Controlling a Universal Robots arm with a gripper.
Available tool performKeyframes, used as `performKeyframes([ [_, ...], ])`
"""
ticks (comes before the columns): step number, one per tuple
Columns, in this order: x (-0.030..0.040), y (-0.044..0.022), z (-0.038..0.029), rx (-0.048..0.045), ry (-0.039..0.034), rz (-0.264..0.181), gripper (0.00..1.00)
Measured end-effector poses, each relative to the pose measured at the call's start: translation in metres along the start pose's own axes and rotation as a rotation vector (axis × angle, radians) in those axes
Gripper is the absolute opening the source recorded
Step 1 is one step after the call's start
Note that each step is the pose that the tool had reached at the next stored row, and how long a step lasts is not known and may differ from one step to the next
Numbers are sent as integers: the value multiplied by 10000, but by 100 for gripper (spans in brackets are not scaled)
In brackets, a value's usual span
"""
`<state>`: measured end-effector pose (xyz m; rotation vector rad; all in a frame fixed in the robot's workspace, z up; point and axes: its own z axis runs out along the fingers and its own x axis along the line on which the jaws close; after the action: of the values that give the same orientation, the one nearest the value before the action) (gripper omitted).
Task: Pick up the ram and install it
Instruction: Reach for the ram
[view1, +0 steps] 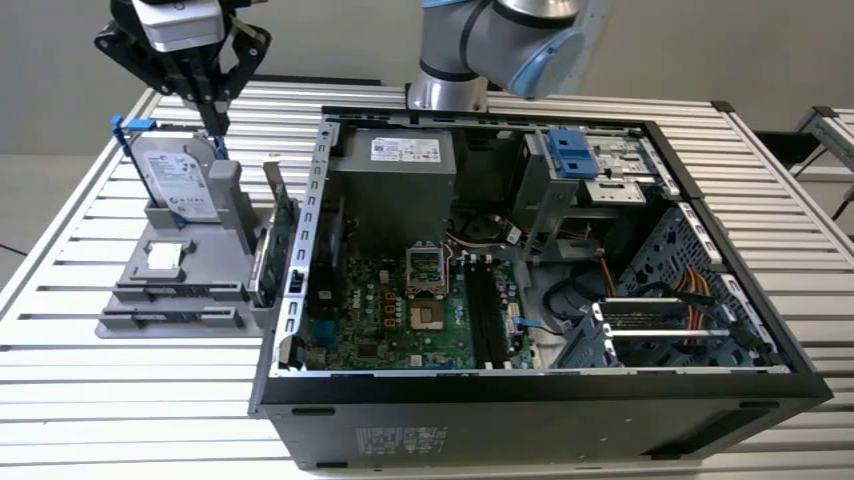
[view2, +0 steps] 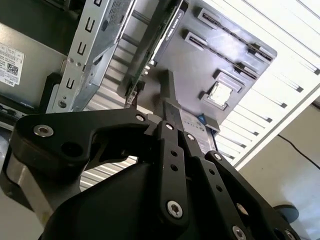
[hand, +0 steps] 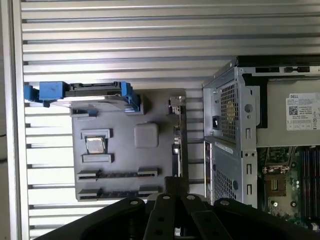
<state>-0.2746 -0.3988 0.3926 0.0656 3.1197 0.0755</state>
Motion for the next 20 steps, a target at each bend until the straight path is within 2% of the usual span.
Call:
performKeyframes([
  [20, 214, -9, -5, -8, 22, -445, 0],
])
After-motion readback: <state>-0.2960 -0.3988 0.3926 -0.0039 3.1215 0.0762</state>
